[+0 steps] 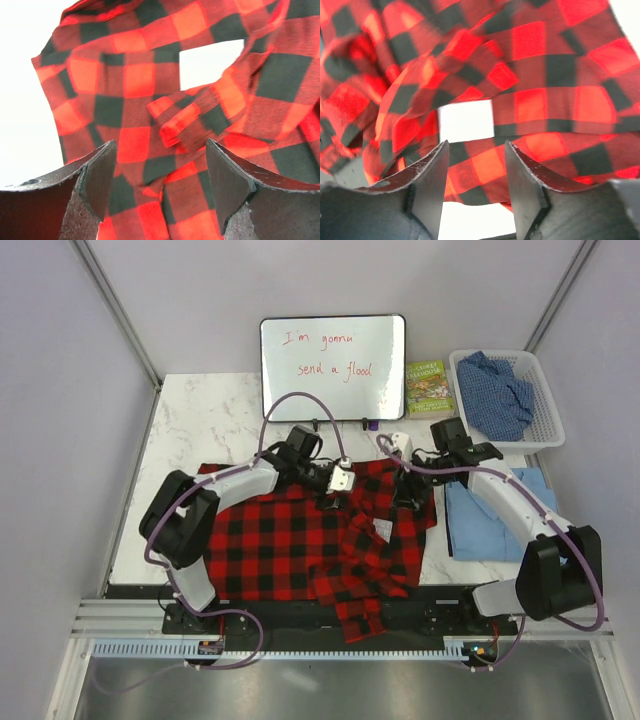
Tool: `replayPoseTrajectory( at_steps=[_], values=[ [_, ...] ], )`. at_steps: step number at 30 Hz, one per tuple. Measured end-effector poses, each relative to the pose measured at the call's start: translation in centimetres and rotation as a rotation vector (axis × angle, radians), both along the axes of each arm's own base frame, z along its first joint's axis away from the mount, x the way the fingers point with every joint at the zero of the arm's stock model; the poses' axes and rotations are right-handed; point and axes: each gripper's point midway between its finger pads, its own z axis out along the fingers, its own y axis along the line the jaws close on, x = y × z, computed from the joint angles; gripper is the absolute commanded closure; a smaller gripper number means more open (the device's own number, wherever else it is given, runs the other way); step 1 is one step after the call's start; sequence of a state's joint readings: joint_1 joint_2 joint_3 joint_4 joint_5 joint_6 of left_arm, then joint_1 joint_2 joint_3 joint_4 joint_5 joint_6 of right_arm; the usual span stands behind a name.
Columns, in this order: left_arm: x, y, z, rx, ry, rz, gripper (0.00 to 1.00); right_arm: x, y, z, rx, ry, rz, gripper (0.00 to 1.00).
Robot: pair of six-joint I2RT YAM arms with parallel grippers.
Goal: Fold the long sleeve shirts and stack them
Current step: Fold the shirt
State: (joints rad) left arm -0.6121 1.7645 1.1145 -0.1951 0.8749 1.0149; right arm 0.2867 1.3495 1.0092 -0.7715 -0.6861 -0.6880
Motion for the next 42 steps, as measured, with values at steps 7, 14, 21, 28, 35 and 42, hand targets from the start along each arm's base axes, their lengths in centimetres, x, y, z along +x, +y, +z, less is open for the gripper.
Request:
replayPoseTrajectory(
  at_steps=[7,14,21,28,35,42],
  values=[
    [-2.8,-1.4,-1.9,0.040,-0.019,-0.148,0.40,4.9,-0.7,1.3,0.086,0.067,-0.152,0.50],
    [-5.0,-1.4,-2.8,0.085,-0.027,-0.236,0.98,6.8,-1.0,2.4,0.129,0.070,-0.190,0.54],
    [-6.4,-0.4,2.3,0.170,-0.094,-0.195,0.98,7.8,-0.5,2.9,0.179,0.089,-0.234,0.60],
    [-14.3,-1.1,10.2,0.282,-0.210,-0.250,0.98,9.1,1.8,3.9,0.251,0.087,-0.265,0.67],
    [-22.2,2.8,8.4,0.611,0.007,-0.264,0.98,7.9,6.1,2.7,0.272,0.124,-0.204,0.77],
    [-25.8,3.1,8.2,0.743,0.245,-0.175,0.98,4.6,9.1,0.2,0.236,0.191,-0.116,0.63]
  ],
)
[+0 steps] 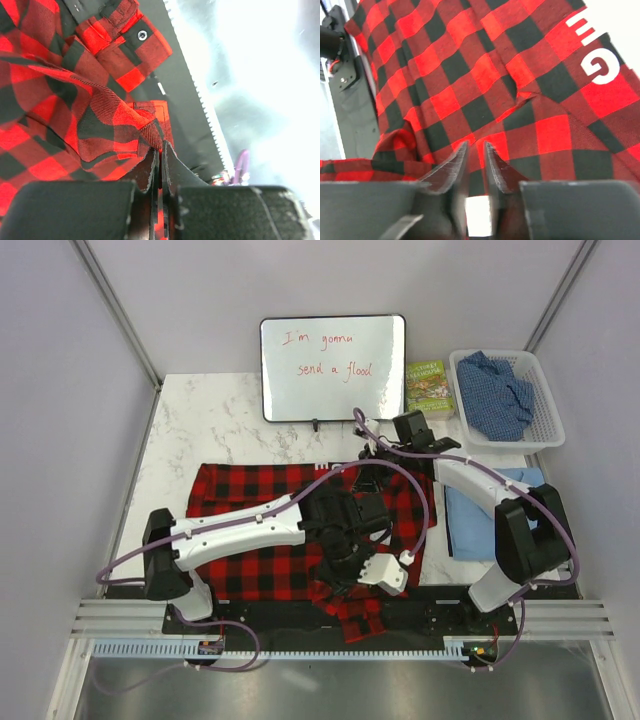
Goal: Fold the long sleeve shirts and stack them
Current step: Fold the shirt
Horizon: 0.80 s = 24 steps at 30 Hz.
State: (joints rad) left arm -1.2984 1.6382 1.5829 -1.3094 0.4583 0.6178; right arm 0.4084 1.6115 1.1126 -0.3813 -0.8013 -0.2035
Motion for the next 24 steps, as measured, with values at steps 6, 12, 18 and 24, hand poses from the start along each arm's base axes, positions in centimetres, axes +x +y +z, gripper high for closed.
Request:
replayPoseTrajectory(
  at_steps=[6,12,18,24],
  values=[
    [0.3,0.1,1.2,0.020,0.039,0.143,0.98,-0.6,-1.7,2.0,0.061,-0.021,-0.012,0.33],
    [6.1,2.2,3.1,-0.081,0.046,0.359,0.98,-1.6,-6.0,10.0,0.179,-0.270,-0.066,0.15],
    [8.5,2.1,3.2,-0.188,0.052,0.374,0.98,-6.9,-5.3,12.8,0.261,-0.427,0.059,0.13],
    [9.6,1.2,2.6,-0.250,0.054,0.362,0.97,-11.2,-2.2,12.2,0.283,-0.500,0.241,0.19]
  ],
)
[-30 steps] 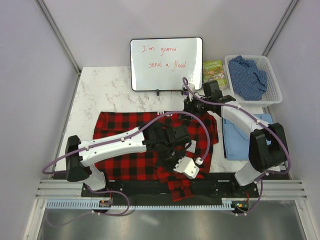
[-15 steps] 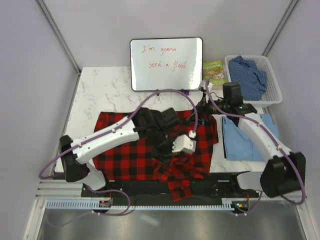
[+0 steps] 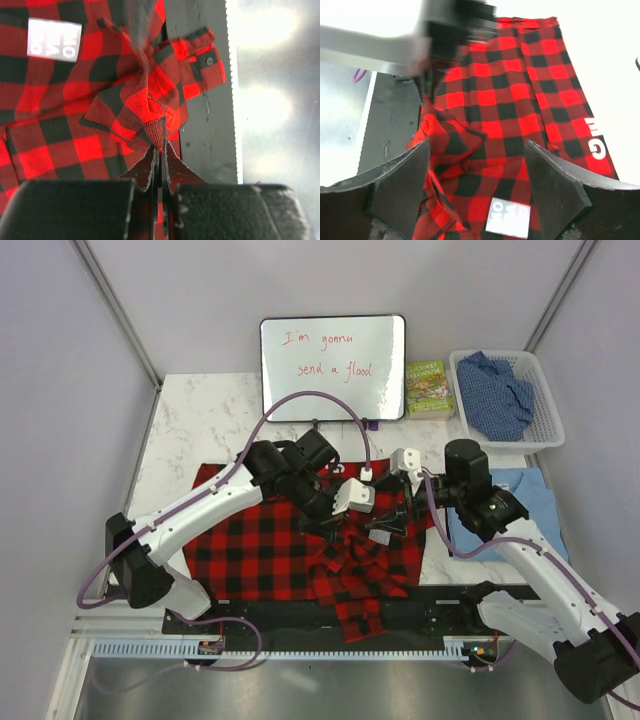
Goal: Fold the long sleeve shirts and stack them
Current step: Fold the shirt
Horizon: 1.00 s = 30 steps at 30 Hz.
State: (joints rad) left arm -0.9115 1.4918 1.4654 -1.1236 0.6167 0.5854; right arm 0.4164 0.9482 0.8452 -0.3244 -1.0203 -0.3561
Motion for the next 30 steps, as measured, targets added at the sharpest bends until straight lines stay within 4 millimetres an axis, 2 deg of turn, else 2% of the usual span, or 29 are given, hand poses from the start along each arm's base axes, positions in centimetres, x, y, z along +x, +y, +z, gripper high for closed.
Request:
replayPoseTrajectory(
  at_steps=[4,9,13,15,16,17,19,20,23,27,28,30],
  values=[
    [0.8,-0.5,0.0,-0.028,0.016,0.013,0.96,-1.4,1.5,-0.3,-0.014,-0.055,0.073,0.25],
    [1.5,-0.6,0.0,-0.048,0.034,0.029,0.95,-2.7,2.9,-1.4,-0.040,-0.109,0.131,0.48],
    [1.6,-0.8,0.0,-0.056,0.034,0.027,0.95,-3.0,4.1,-2.8,-0.073,-0.105,0.166,0.50],
    [1.6,-0.3,-0.1,-0.044,0.036,0.028,0.95,-2.8,4.6,-3.1,-0.077,-0.117,0.168,0.55],
    [1.7,-0.3,-0.1,-0.043,0.035,0.028,0.95,-2.6,4.8,-3.1,-0.077,-0.122,0.165,0.61],
    [1.7,-0.1,-0.2,-0.040,0.034,0.026,0.96,-2.4,4.9,-3.2,-0.078,-0.127,0.161,0.75],
    [1.7,0.2,-0.3,-0.031,0.036,0.023,0.96,-2.0,5.1,-3.3,-0.083,-0.129,0.150,0.89],
    [1.6,0.4,-0.3,-0.027,0.039,0.024,0.96,-1.9,5.2,-3.4,-0.083,-0.130,0.150,1.00],
    [2.4,0.9,-0.3,-0.028,0.050,0.068,0.93,-1.6,5.5,-3.2,-0.087,-0.141,0.148,1.00],
    [4.7,1.5,1.1,-0.125,0.038,0.173,0.98,-1.8,5.9,-3.0,-0.089,-0.147,0.154,1.00],
    [4.8,1.7,1.6,-0.156,0.031,0.191,0.98,-1.6,6.1,-2.6,-0.080,-0.159,0.146,0.90],
    [4.5,2.1,2.8,-0.216,0.005,0.207,0.98,-1.2,6.4,-1.4,-0.055,-0.173,0.134,0.58]
  ],
)
